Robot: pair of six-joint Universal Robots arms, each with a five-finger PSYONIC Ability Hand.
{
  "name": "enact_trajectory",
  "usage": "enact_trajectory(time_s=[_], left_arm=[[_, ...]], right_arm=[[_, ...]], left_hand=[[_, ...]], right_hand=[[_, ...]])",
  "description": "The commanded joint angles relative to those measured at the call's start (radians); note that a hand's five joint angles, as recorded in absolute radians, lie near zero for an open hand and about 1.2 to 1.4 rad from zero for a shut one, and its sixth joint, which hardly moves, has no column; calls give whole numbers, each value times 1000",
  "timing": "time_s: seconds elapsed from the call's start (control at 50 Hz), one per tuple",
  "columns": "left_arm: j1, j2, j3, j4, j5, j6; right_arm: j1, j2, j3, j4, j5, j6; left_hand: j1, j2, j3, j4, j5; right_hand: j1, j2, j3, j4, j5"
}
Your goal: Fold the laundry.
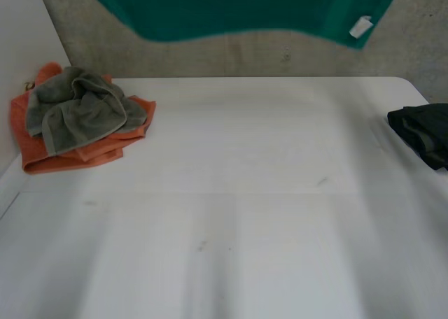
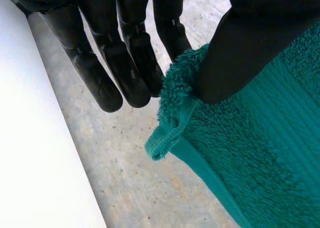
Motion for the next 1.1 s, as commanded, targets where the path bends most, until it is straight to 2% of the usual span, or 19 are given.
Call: enact_trajectory(time_s=[0.02, 0.14, 0.22, 0.34, 0.46, 0.56, 0.64, 0.66, 0.72, 0.74, 0.82, 0.9, 0.98, 1.1], left_arm=[[2, -27, -196, -8, 5, 18], [2, -76, -394, 6, 31, 43], [5, -126, -516, 23, 68, 80], [5, -198, -674, 34, 101, 184], [-6, -162, -777, -20, 109, 319], [-9, -41, -875, -169, 106, 419], [2, 86, -967, -343, 109, 478], [10, 138, -1009, -426, 109, 497], [19, 208, -1069, -544, 115, 531], [17, 244, -1102, -612, 123, 566], [37, 295, -1158, -715, 150, 664], [43, 300, -1133, -694, 173, 695], [16, 251, -1060, -620, 167, 632], [-27, 84, -883, -553, 123, 529]], right_arm=[[-18, 22, 44, 182, -54, -9], [-27, 69, 175, 294, -140, -40], [-35, 108, 291, 329, -187, -114], [-56, 151, 446, 354, -201, -267], [-78, 116, 544, 419, -207, -345], [-114, 16, 613, 539, -209, -410], [-166, -93, 684, 698, -218, -537], [-191, -137, 719, 782, -229, -618], [-232, -203, 784, 919, -250, -756], [-260, -240, 829, 996, -270, -851], [-303, -294, 896, 1043, -338, -1040], [-286, -248, 897, 972, -341, -988], [-251, -170, 857, 872, -312, -869], [-203, -61, 767, 746, -247, -718]], left_hand=[[234, 197, 203, 196, 234], [234, 197, 203, 196, 234], [234, 197, 203, 196, 234], [234, 197, 203, 196, 234], [234, 197, 203, 196, 234], [234, 197, 203, 196, 234], [234, 197, 203, 196, 234], [234, 197, 203, 196, 234], [234, 197, 203, 196, 234], [234, 197, 203, 196, 234], [234, 197, 203, 196, 234], [234, 197, 203, 196, 234], [234, 197, 203, 196, 234], [234, 197, 203, 196, 234]], right_hand=[[265, 216, 206, 198, 205], [265, 216, 206, 198, 205], [265, 216, 206, 198, 205], [265, 216, 206, 198, 205], [265, 216, 206, 198, 205], [265, 216, 206, 198, 205], [265, 216, 206, 198, 205], [265, 216, 206, 198, 205], [265, 216, 206, 198, 205], [265, 216, 206, 198, 205], [265, 216, 206, 198, 205], [265, 216, 206, 198, 205], [265, 216, 206, 198, 205], [265, 216, 206, 198, 205]])
